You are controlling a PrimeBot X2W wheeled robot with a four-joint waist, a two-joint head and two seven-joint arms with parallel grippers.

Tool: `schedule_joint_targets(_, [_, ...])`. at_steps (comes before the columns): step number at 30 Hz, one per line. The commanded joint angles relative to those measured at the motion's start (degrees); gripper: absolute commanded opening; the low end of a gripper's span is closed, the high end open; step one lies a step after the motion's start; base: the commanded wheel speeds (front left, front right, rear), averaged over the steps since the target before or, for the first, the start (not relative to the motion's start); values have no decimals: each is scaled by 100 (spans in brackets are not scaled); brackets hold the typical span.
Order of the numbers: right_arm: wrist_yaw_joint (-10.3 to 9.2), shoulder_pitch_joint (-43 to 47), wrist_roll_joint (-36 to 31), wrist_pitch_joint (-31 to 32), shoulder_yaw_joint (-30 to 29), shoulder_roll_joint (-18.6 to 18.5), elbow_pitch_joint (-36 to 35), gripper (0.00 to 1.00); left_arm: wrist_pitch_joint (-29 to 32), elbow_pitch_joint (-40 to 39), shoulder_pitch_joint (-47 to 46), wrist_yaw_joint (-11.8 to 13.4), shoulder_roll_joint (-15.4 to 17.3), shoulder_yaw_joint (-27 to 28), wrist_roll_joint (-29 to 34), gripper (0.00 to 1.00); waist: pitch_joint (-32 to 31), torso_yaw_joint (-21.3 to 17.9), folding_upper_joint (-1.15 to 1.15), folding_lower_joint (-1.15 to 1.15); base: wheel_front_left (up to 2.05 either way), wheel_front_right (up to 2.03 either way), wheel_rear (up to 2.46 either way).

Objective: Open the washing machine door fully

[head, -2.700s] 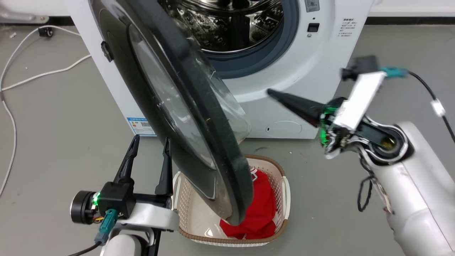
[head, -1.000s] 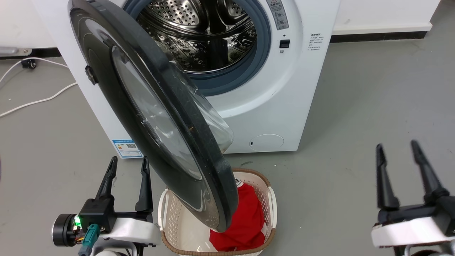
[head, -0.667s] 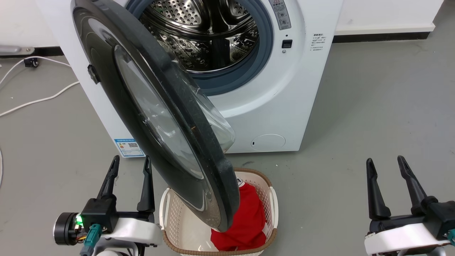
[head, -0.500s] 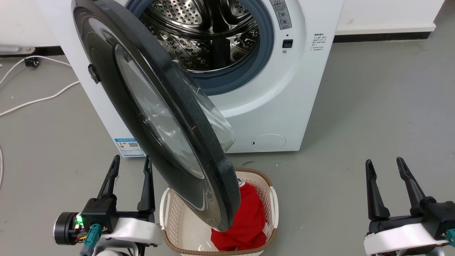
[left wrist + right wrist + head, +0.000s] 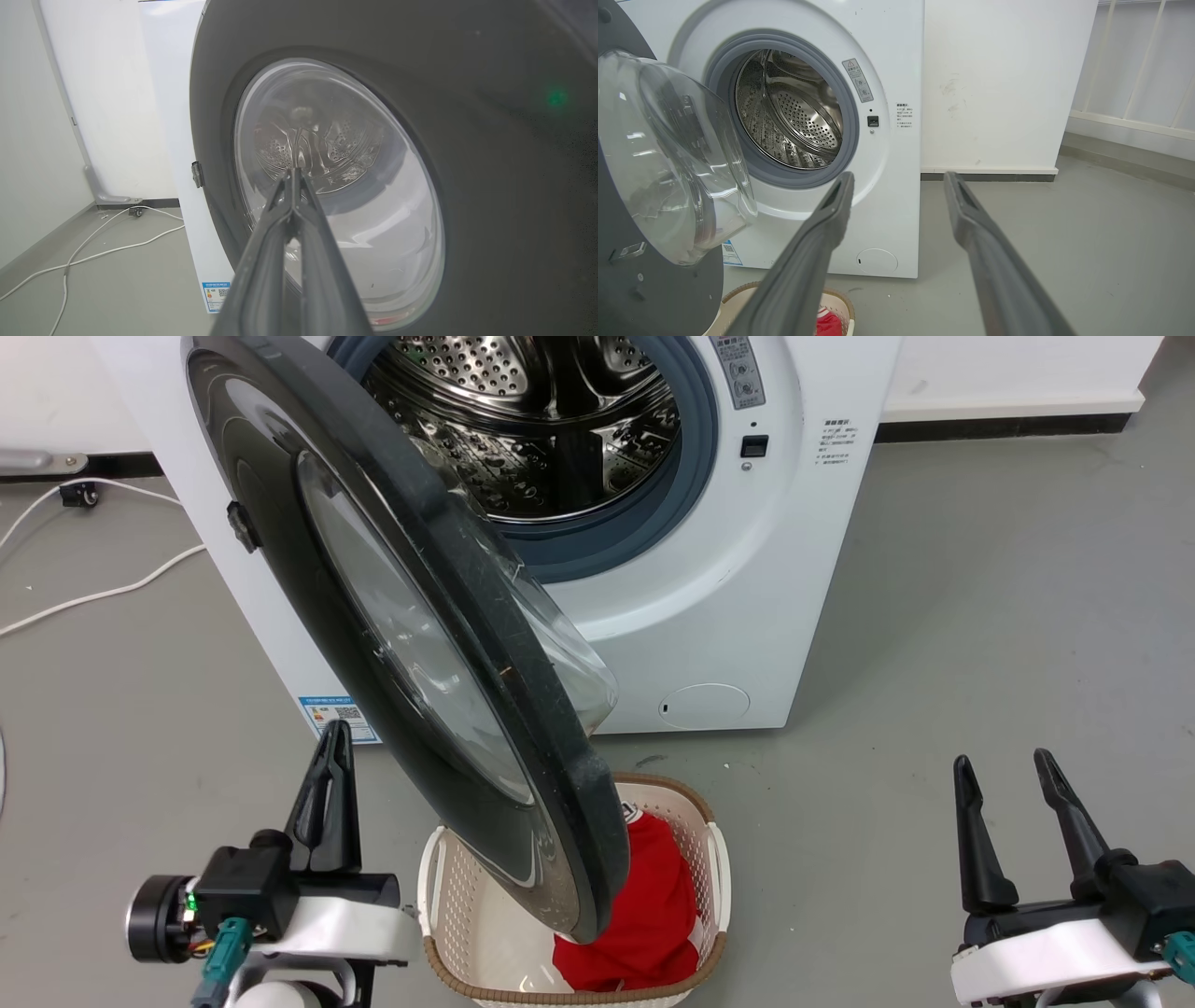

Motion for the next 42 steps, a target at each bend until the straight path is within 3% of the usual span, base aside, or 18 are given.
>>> schedule_joint_targets(1, [-4, -62, 25, -37, 4, 17, 12, 100, -14, -104, -66, -1, -5, 18, -27, 0, 4, 6, 0, 0, 0, 0, 0])
schedule_joint_targets(15, [-4, -95, 52, -26, -36, 17, 47, 100, -13, -2219, -595, 105, -7, -54, -75, 0, -23, 64, 0, 0, 0, 0, 0])
schedule_joint_targets(21, [-4, -113, 73, -16, -26, 17, 57, 100, -8, -3187, -959, -40, -7, -397, -89, 0, 4, 23, 0, 0, 0, 0, 0])
schedule_joint_targets(30, [-4, -55, 116, 10, -31, 16, 111, 100, 175, -3213, -672, -438, 39, -1964, -428, 0, -28, -77, 0, 0, 0, 0, 0])
schedule_joint_targets(36, [-4, 19, 62, 33, -46, 16, 103, 100, 878, -2994, -267, -504, 202, -2785, -734, 0, -33, -43, 0, 0, 0, 0, 0])
schedule_joint_targets(42, [-4, 24, 46, 77, -33, 16, 74, 100, 1782, -2639, 123, -530, 436, -3263, -1209, 0, 9, 26, 0, 0, 0, 0, 0])
